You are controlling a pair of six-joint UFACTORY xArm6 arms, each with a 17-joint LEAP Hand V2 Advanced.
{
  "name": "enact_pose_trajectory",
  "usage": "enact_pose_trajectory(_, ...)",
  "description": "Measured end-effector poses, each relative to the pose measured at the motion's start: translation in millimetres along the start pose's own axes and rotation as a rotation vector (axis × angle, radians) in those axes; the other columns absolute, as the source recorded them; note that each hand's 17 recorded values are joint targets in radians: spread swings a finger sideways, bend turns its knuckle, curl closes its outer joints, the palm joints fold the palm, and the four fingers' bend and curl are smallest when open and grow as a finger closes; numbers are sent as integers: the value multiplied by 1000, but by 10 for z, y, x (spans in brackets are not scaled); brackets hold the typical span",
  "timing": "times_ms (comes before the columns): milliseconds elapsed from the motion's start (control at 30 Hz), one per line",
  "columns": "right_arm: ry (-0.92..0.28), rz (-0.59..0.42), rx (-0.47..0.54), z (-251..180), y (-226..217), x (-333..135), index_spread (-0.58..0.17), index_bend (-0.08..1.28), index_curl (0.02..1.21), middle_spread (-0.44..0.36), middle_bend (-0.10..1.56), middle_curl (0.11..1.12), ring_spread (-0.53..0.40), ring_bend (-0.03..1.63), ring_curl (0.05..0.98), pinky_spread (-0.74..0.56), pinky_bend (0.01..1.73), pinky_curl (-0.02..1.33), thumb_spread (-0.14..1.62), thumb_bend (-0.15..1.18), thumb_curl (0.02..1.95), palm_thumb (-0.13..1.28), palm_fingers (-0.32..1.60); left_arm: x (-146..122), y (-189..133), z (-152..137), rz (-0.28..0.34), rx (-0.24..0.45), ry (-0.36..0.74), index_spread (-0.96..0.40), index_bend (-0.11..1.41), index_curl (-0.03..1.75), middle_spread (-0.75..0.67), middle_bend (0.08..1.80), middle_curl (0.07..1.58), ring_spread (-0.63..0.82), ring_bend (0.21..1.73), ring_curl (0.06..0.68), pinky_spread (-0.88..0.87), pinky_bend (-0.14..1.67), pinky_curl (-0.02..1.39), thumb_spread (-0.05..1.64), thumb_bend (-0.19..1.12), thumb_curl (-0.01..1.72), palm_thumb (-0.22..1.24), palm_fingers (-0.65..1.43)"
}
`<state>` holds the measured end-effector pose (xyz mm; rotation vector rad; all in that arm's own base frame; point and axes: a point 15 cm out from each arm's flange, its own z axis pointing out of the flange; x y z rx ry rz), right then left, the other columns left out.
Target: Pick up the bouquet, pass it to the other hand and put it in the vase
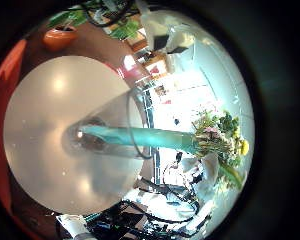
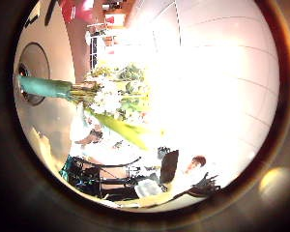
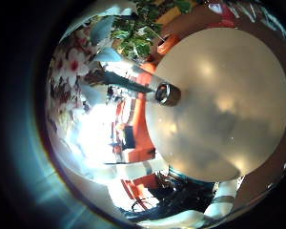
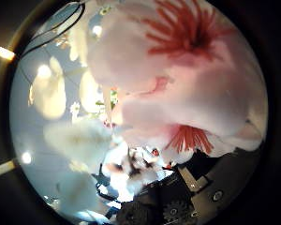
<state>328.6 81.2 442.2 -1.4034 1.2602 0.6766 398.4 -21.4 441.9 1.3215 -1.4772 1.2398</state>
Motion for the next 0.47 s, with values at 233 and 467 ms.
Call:
enact_pose_trajectory(233, 26, -43, -8, -51, 11, 112, -426, 514, 568, -226, 677, 521, -297, 980, 381, 182, 610, 298, 899, -23, 627, 857, 585, 100, 201, -199, -2, 79, -30, -7, 109, 291, 602, 167, 307, 674, 504, 165, 676, 161, 408, 813, -36, 355, -1, -193)
enact_pose_trajectory(467, 73, -52, -14, -141, 23, 184, -425, 508, 573, -228, 671, 525, -300, 980, 385, 180, 634, 271, 899, -24, 628, 854, 591, 93, 484, -131, -27, 78, -59, -6, 125, 243, 590, 167, 271, 676, 469, 163, 657, 173, 346, 819, -35, 345, 0, -157)
